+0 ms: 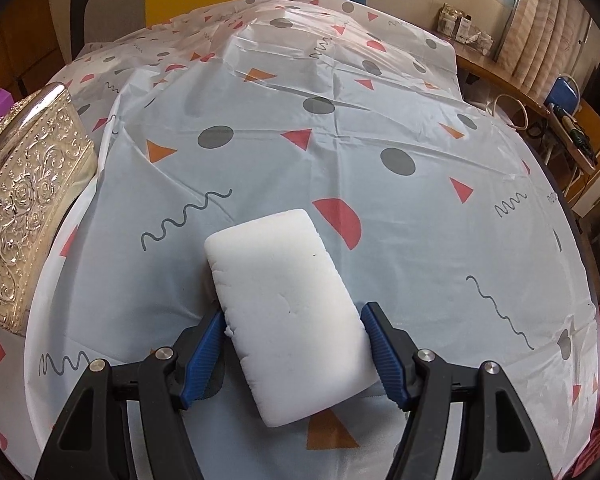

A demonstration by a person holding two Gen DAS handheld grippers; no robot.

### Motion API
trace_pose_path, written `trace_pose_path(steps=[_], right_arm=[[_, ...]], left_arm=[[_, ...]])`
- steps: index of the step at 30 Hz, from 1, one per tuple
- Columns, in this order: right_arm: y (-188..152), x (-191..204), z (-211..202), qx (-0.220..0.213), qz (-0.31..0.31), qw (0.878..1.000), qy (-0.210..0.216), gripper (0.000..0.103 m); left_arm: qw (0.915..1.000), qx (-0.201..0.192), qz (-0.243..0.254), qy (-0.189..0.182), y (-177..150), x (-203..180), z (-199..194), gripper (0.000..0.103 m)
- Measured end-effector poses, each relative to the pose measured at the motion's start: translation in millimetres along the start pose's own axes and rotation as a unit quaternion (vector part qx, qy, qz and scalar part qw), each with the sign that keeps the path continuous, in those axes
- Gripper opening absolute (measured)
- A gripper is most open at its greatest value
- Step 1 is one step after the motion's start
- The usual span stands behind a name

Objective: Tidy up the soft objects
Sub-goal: 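Carry the wipes pack into the gold tray and release it with the left gripper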

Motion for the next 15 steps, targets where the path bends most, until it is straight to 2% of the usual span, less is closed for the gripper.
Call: trace_pose_path(steps=[9, 15], right_arm=[[1, 0, 1, -0.004, -0.005, 1.0, -0.004, 0.069], [1, 1, 1, -0.005, -0.01, 1.0, -0.008, 0.069]], left_arm=[[0.9993, 0.012, -0.005, 0.036, -39, 28, 2, 0.064], [0.9984, 0.026, -0.011, 0.048, -52, 37, 10, 0.064]])
Point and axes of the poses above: each gripper's, at about its wrist camera, not at the fingertips, and z roughly the way its jaws point, x to its left, y to its top, the point moved 1 cm from there along z, roughly the way its jaws point, and after that the axes turned 12 degrees about y, right-handed, at the moved point
